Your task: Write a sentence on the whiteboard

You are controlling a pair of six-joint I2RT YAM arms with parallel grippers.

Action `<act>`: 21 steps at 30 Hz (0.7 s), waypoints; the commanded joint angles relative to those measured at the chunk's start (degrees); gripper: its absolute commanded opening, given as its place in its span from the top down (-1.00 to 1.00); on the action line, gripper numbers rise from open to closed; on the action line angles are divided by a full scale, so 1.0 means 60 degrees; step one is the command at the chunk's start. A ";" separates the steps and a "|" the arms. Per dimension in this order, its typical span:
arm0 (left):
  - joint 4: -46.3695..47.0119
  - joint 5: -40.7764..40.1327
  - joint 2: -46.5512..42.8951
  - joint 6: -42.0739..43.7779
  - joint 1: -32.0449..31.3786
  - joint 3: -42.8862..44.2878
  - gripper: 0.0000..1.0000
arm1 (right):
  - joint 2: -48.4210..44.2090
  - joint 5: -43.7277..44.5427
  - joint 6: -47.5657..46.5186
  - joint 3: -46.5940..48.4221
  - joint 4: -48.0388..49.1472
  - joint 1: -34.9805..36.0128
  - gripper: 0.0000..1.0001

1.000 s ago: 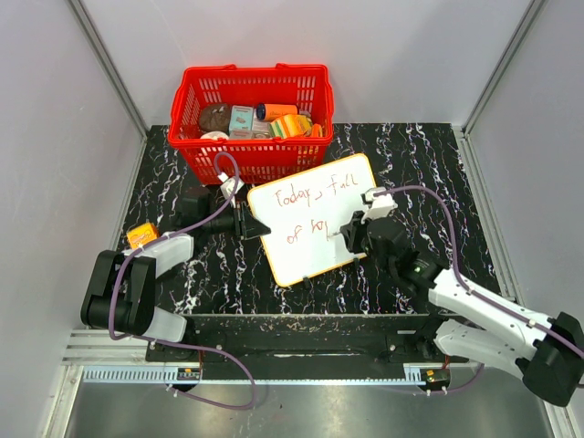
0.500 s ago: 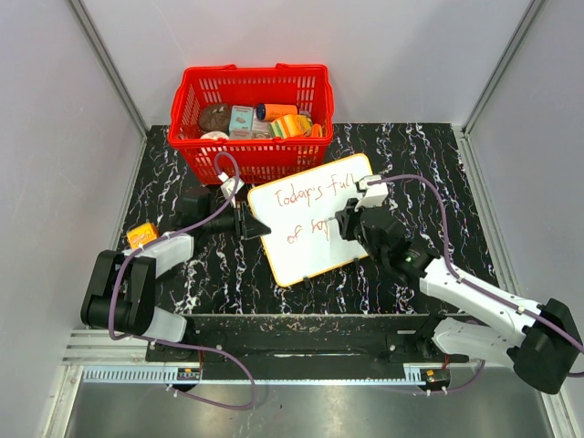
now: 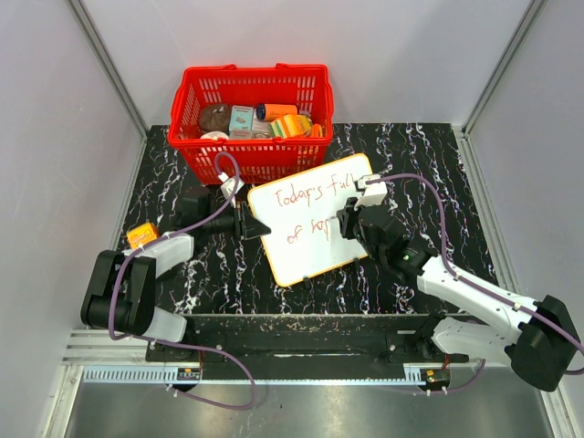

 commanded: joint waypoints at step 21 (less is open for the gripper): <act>-0.0350 -0.0870 0.0301 0.1191 -0.0264 0.0000 1.00 | -0.0159 0.0390 0.0036 -0.0108 -0.0011 -0.0221 1.00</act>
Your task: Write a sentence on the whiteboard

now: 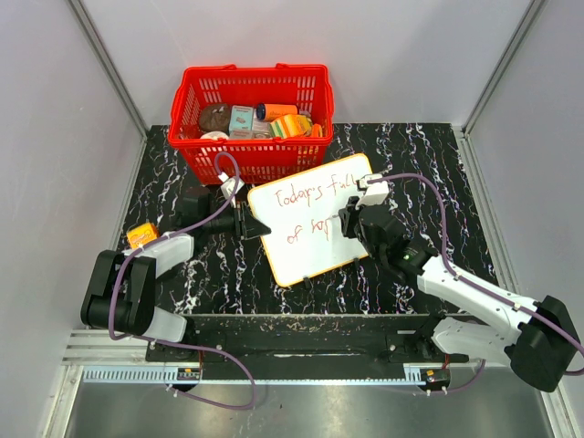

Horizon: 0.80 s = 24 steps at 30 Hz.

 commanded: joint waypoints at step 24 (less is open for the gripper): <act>-0.0353 -0.0863 0.0298 0.1191 -0.0275 0.0011 1.00 | -0.0504 -0.0854 0.0742 -0.0544 -0.0001 -0.0134 1.00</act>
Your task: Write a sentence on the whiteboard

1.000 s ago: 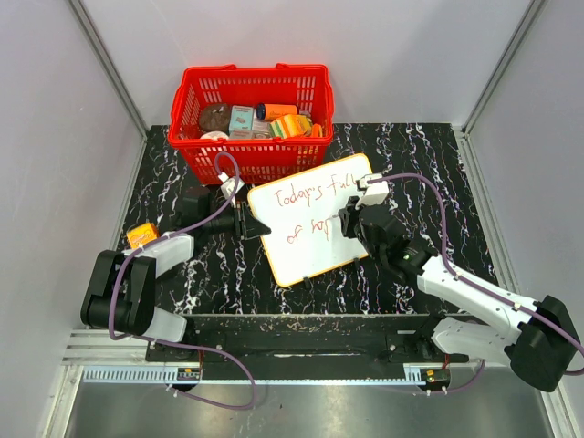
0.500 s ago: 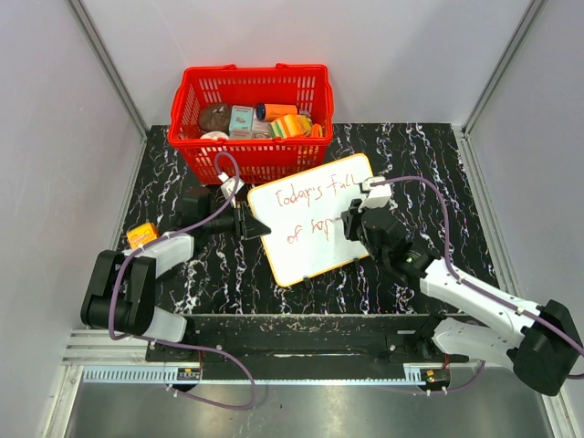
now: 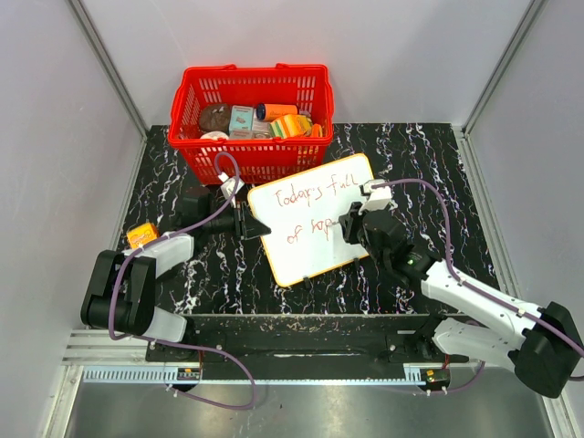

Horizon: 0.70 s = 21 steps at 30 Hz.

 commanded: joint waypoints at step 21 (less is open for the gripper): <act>-0.0346 -0.0849 0.0298 0.1205 -0.0260 -0.0004 1.00 | -0.0712 0.0587 -0.0182 -0.0060 0.0321 -0.0189 1.00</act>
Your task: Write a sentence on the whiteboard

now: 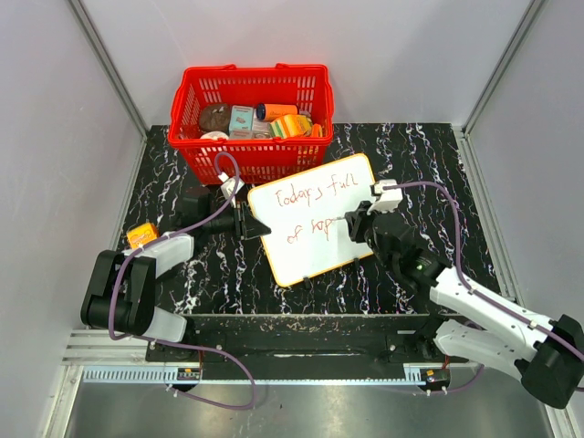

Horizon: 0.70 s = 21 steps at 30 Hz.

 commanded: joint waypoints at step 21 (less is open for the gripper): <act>-0.0350 -0.0852 0.0298 0.1202 -0.0275 0.0011 1.00 | 0.0595 -0.0112 -0.0024 0.0075 0.0420 -0.0420 1.00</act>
